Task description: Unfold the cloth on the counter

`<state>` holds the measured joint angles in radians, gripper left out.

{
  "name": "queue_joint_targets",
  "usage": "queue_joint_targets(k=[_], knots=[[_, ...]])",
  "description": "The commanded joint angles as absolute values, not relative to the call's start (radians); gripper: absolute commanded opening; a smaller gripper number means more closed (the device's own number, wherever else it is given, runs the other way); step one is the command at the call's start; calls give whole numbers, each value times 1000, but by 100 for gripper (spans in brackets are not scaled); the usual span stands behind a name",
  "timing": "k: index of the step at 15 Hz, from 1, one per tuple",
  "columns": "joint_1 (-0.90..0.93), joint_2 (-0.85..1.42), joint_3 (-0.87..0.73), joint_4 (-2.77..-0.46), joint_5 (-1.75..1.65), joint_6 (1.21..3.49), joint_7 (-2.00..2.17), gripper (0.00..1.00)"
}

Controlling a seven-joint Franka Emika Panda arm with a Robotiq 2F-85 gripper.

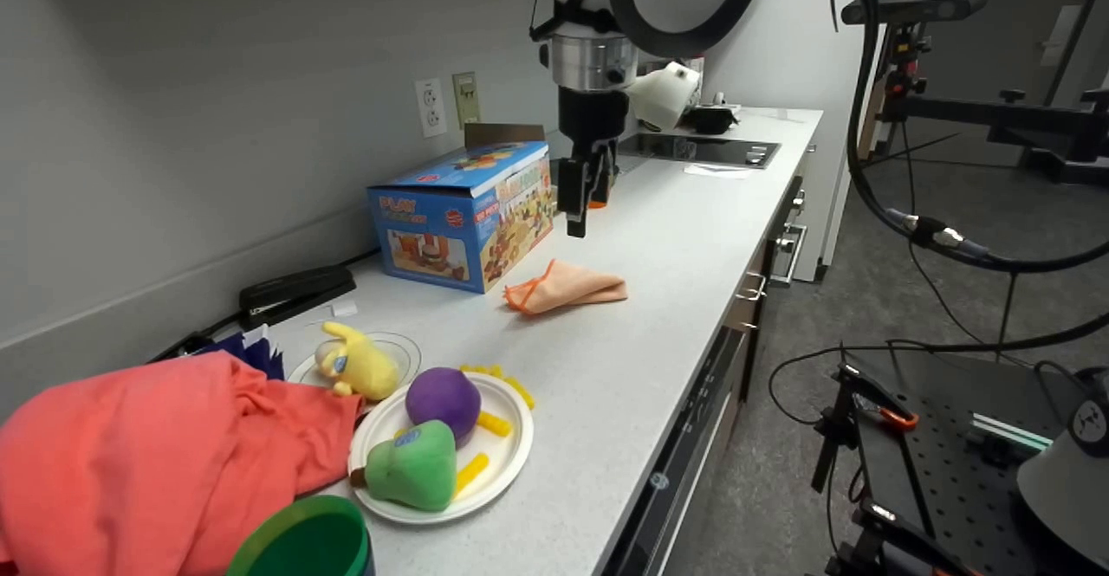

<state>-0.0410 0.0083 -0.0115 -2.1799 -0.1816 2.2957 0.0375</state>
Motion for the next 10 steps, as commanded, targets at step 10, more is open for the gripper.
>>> queue_joint_targets(k=[10], knots=[[-9,273,-24,-2029,-300,2276,56,100]])
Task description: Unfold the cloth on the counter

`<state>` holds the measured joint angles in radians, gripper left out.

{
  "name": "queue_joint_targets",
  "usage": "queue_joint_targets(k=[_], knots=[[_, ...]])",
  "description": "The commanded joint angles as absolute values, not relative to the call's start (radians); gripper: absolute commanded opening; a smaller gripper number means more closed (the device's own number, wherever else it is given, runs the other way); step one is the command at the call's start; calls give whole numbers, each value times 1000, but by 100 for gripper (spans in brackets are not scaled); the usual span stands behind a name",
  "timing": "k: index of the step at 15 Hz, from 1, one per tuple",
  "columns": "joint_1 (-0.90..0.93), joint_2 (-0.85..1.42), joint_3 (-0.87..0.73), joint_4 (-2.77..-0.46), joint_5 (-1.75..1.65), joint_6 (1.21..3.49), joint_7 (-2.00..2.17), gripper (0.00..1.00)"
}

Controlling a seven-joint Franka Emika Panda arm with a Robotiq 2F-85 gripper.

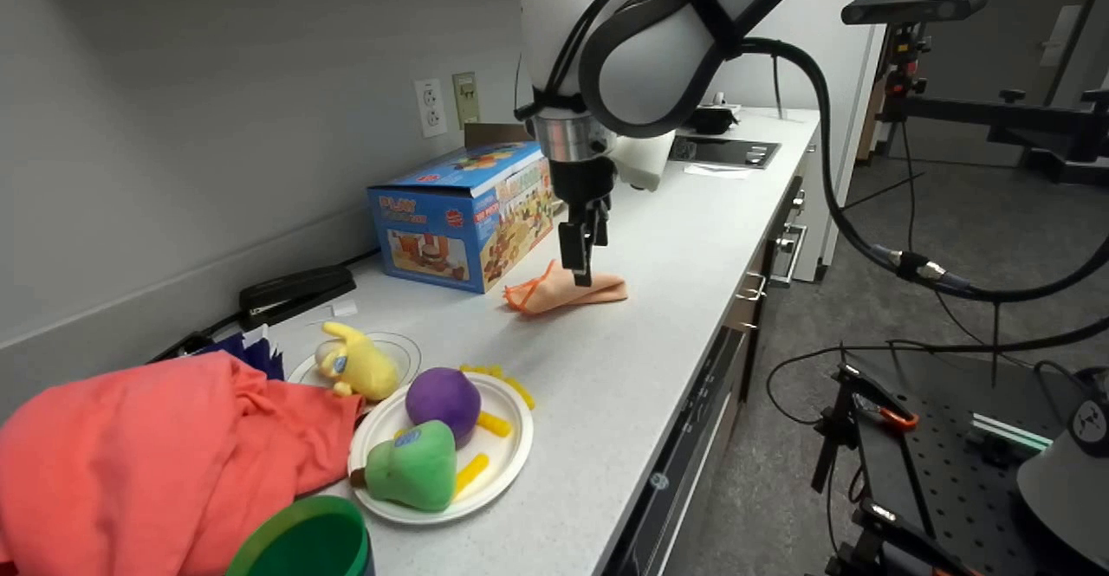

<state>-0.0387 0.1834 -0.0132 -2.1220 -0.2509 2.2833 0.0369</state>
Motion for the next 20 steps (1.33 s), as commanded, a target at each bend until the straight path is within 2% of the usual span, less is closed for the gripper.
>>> queue_joint_targets(k=[1,7,8,9,10,11,12,13,14,16,17,18,20], knots=[[-2,295,-22,-2011,-306,2282,57,100],[63,426,-20,-1894,-316,2307,79,100],[71,437,-24,-1882,-318,2309,82,98],[77,447,-27,-1872,-320,2310,83,85],[86,455,-35,-1862,-335,2308,92,91],[93,463,-41,-1852,-349,2304,95,81],[101,470,-50,-1842,-374,2298,106,80],[107,475,-57,-1833,-396,2291,116,96],[111,479,-63,-1826,-416,2286,127,93],[114,488,-69,-1816,-437,2282,138,100],[116,493,-72,-1814,-445,2282,147,100],[117,496,-72,-1813,-444,2284,152,75],[117,499,-73,-1808,-447,2280,161,75]])
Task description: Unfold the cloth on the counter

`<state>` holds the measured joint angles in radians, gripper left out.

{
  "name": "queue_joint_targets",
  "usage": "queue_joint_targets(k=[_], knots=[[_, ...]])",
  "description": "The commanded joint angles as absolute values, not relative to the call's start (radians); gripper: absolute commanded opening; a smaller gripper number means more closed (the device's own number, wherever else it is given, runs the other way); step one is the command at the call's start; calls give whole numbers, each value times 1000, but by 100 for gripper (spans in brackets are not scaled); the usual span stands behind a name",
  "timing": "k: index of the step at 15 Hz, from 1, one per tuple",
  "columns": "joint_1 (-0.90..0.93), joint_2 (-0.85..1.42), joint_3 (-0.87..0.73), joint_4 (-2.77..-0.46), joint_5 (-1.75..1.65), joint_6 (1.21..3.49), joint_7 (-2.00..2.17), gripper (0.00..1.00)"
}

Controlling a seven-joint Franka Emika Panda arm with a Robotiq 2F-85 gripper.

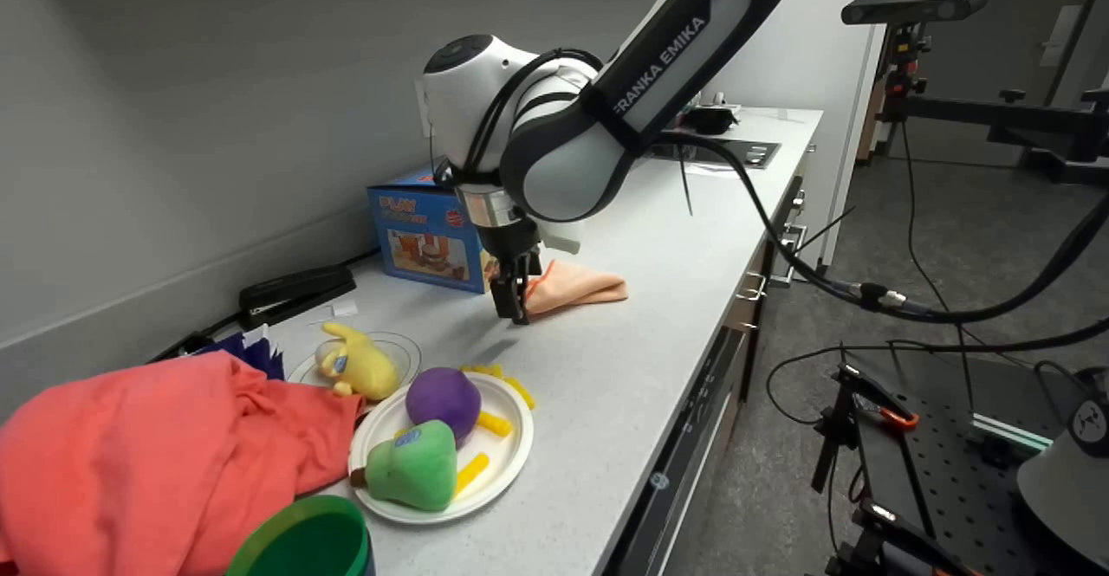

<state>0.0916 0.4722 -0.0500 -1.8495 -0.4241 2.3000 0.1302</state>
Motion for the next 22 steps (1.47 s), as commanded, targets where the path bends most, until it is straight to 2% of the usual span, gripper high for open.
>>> queue_joint_targets(k=[1,8,10,16,17,22], knots=[[117,499,-73,-1808,-444,2280,166,66],[131,495,-70,-1805,-437,2265,202,12],[132,495,-69,-1805,-435,2260,208,1],[115,499,-45,-1810,-389,2298,168,1],[109,368,-63,-1911,-424,2268,141,1],[110,218,-128,-1989,-586,2162,212,1]])
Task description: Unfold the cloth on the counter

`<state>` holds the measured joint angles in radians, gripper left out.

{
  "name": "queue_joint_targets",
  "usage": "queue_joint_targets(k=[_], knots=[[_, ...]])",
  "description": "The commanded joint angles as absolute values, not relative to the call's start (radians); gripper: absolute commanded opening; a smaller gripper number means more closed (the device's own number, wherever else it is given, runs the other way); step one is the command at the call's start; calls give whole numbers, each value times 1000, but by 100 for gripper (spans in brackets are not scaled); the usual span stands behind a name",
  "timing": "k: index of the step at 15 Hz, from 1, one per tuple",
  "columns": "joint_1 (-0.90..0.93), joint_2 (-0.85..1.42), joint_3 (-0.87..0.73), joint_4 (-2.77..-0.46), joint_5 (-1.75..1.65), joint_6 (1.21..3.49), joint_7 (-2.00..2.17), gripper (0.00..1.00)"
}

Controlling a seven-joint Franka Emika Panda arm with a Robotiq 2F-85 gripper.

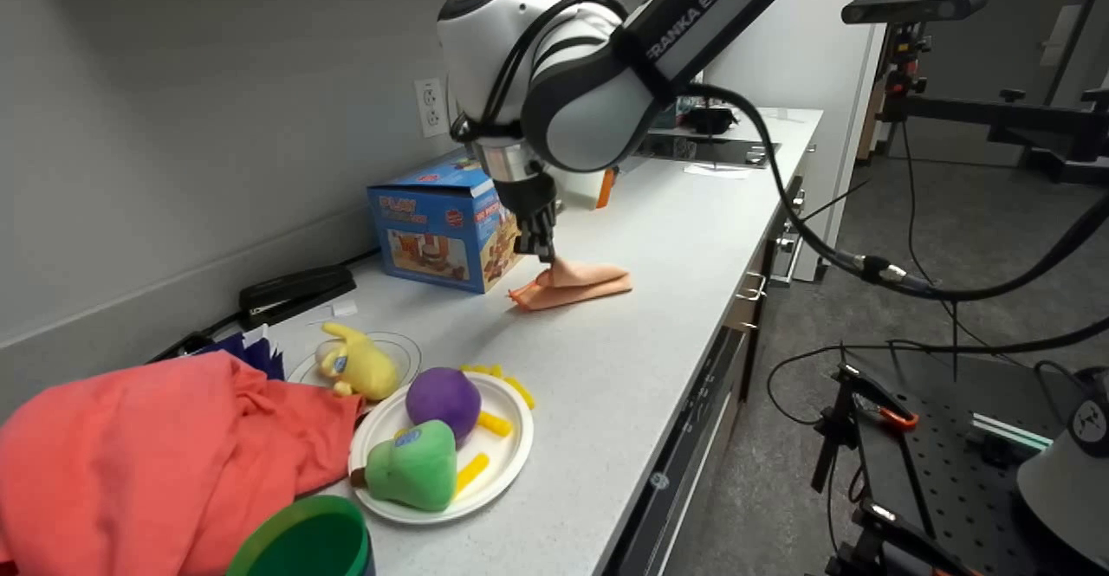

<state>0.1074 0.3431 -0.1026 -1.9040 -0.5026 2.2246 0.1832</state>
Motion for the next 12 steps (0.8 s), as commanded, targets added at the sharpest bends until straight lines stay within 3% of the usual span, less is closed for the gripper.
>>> queue_joint_targets(k=[1,10,11,12], knots=[[108,193,-127,-1999,-610,2136,226,1],[-15,164,-147,-2047,-888,2154,370,1],[-27,174,-150,-2047,-907,2150,391,27],[-35,181,-152,-2049,-922,2144,406,28]])
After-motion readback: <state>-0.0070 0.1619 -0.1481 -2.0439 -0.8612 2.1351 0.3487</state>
